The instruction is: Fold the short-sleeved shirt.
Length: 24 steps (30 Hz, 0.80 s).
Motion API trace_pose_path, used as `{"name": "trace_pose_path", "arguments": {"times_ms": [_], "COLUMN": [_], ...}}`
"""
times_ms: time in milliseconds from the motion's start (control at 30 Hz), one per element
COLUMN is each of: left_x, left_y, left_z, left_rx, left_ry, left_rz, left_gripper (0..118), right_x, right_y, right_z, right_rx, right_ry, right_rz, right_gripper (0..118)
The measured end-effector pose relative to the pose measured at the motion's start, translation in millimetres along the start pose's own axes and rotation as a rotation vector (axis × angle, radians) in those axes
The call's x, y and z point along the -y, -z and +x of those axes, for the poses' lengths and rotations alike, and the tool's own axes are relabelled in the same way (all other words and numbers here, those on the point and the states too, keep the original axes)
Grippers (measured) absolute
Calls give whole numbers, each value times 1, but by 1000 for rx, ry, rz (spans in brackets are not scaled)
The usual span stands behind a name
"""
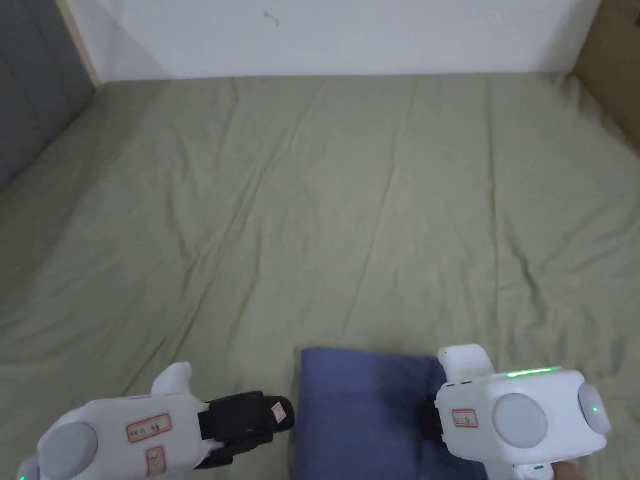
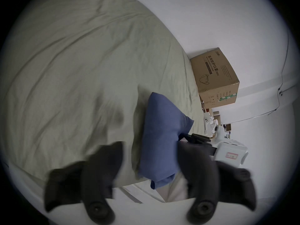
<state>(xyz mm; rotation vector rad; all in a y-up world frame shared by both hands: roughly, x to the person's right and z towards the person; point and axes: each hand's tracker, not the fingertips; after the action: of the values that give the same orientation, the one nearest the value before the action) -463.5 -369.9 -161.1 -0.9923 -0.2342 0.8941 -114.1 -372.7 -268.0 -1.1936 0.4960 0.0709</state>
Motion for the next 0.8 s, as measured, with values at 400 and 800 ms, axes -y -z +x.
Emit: {"name": "trace_pose_path", "arguments": {"times_ms": [400, 800], "left_x": [-31, -50], "left_y": [86, 78], "left_z": [-5, -10], "left_rx": [180, 173], "left_ry": [-66, 48], "left_rz": [-162, -206], "left_gripper": [101, 26], "right_x": [-4, -14], "right_y": [-7, -34], "right_z": [3, -13], "right_rx": [-7, 19], "right_ry": [34, 9], "right_rz": [5, 42], "right_gripper": [4, 4]}}
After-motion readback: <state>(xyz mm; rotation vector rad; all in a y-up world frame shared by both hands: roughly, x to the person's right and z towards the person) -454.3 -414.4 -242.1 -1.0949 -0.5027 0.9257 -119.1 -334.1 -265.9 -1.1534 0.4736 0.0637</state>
